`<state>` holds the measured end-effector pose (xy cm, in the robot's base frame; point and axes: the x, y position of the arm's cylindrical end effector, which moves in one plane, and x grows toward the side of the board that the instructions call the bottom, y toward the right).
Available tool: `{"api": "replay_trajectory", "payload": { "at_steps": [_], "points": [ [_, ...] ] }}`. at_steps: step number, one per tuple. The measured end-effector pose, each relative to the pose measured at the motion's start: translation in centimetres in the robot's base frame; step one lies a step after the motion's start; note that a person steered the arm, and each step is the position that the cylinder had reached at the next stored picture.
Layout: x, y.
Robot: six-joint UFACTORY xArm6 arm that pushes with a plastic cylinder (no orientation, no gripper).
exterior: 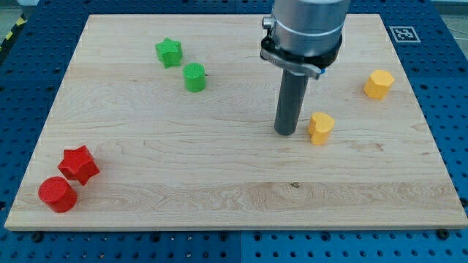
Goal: Move the yellow heart down to the yellow hexagon
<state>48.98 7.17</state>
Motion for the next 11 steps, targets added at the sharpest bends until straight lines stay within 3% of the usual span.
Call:
{"api": "replay_trajectory", "payload": {
  "at_steps": [1, 4, 6, 10, 11],
  "points": [
    [1.3, 2.7],
    [-2.5, 7.6],
    [1.3, 9.0],
    [-3.4, 10.8],
    [-3.5, 13.9]
  ]
}}
